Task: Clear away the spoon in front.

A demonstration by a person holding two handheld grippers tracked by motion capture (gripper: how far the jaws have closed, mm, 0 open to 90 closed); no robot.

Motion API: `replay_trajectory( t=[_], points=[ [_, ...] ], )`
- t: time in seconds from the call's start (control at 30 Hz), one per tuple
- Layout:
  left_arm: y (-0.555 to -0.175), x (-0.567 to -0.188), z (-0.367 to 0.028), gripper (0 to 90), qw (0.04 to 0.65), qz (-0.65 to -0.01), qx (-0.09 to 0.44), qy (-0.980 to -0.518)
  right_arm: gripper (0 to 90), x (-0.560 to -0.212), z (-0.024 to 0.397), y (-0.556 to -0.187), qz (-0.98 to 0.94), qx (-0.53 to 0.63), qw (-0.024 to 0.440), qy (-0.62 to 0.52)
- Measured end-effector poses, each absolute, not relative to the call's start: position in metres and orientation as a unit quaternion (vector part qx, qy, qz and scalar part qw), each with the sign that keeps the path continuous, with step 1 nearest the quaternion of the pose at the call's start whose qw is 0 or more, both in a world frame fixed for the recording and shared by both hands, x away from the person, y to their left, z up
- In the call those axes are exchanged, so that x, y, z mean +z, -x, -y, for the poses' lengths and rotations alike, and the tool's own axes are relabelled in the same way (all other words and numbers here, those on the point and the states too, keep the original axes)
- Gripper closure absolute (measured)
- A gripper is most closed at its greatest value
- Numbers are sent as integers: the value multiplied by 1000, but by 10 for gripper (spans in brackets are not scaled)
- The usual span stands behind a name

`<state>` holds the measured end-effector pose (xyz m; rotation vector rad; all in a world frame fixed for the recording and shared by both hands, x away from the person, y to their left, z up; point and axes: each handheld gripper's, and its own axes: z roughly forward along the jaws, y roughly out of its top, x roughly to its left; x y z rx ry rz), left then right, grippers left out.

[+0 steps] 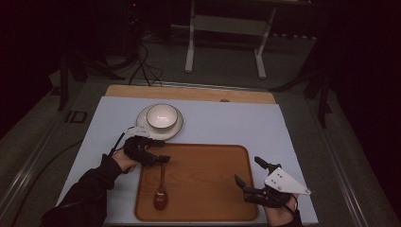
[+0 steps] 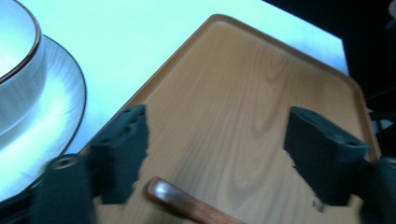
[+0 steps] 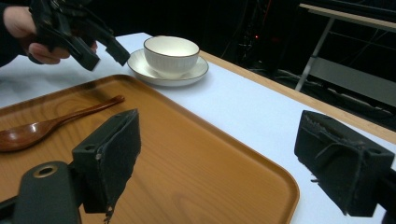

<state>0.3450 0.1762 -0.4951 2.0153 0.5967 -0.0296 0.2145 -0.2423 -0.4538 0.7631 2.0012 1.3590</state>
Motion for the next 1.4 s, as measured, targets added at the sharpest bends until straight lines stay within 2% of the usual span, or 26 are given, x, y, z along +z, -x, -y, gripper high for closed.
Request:
replay_trajectory(
  t=[0.13, 0.47, 0.73, 1.4],
  points=[
    [-338, -486, -173, 2, 496, -245, 0, -833, 143, -454, 243, -215, -753, 511, 299, -288],
    [-318, -459, -172, 2, 519, -237, 36, -820, 147, -455, 244, -217, -744, 515, 309, -294],
    [-300, -449, -181, 3, 536, -236, 43, -809, 165, -455, 245, -217, -734, 518, 315, -306],
    [-265, -452, -196, 3, 556, -240, 69, -793, 142, -454, 247, -216, -726, 534, 311, -301]
  ],
)
